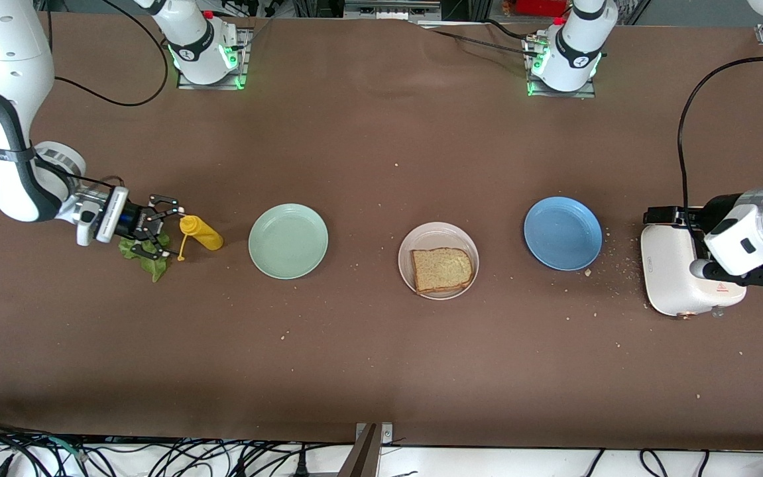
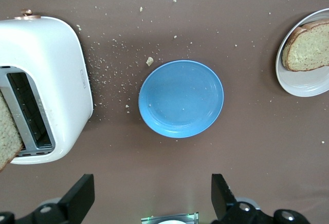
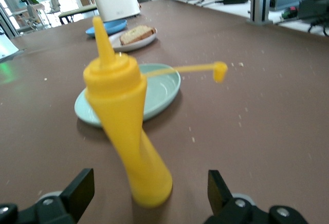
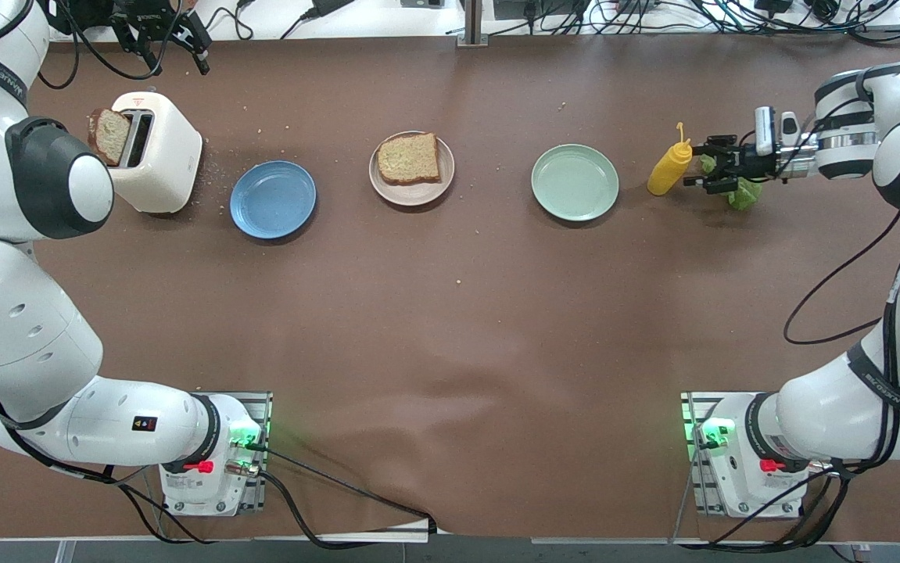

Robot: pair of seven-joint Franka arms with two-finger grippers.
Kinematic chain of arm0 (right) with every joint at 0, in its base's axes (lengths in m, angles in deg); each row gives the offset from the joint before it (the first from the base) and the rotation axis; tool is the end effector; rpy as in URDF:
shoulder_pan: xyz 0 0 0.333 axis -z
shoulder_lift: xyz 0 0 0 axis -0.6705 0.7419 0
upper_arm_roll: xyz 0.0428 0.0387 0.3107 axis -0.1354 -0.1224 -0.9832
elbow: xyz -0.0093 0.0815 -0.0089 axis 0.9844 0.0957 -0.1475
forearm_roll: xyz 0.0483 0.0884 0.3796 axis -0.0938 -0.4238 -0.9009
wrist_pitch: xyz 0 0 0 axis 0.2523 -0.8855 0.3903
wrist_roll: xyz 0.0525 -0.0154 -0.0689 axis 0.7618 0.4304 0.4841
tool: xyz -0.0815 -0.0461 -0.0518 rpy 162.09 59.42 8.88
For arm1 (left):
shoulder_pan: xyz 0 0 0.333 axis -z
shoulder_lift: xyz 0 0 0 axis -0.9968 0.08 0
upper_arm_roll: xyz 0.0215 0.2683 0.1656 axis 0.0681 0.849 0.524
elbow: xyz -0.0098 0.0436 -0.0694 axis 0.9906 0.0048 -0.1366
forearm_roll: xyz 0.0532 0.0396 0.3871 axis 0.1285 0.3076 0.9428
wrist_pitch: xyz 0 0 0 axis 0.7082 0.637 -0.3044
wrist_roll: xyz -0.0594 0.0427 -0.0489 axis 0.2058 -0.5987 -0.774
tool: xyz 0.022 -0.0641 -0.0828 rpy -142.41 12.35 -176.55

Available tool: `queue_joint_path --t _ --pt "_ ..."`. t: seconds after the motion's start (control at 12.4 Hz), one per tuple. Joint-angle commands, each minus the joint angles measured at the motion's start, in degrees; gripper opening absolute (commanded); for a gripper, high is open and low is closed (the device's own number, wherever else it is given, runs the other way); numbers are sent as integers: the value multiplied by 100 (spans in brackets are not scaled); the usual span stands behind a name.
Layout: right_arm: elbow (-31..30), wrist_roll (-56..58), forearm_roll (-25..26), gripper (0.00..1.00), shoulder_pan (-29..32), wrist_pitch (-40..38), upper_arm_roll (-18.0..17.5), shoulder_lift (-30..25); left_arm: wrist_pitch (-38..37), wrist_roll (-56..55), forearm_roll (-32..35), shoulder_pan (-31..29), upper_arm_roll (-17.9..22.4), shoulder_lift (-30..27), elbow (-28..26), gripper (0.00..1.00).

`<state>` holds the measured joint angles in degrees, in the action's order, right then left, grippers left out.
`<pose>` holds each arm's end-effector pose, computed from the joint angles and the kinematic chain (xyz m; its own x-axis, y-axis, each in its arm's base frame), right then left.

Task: Make sandwich in beige plate with both arms
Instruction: 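Lower the mustard bottle onto the table and open the right gripper, then withdraw the right gripper away from the mustard bottle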

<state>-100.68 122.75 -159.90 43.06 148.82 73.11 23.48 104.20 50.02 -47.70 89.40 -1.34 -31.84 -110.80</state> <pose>0.5212 -0.1093 0.1402 0.3053 0.4115 0.8588 0.9392 -0.2792 -0.2001 0.6513 0.0128 0.4837 0.9369 -0.1001 -0.3349 -0.0731 -0.9930 0.0924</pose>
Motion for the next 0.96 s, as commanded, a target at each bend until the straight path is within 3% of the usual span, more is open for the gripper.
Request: queue_joint_path --t 0.0,0.16,0.48,0.64,0.88 --pt "174 -567 582 98 46 230 276 -25 -56 20 201 41 -7 -28 13 100" --pt "480 -1172 1258 98 46 354 452 -191 -56 20 201 41 -15 -28 13 100" --pt "1666 -3182 2945 98 46 320 567 -621 -56 20 201 41 -7 -28 13 100" --pt "2176 -4683 3972 98 46 285 393 -964 -65 20 201 41 -15 -28 13 100" --pt "2372 -7100 5335 98 46 276 -107 -1517 -56 20 201 41 -15 -28 13 100"
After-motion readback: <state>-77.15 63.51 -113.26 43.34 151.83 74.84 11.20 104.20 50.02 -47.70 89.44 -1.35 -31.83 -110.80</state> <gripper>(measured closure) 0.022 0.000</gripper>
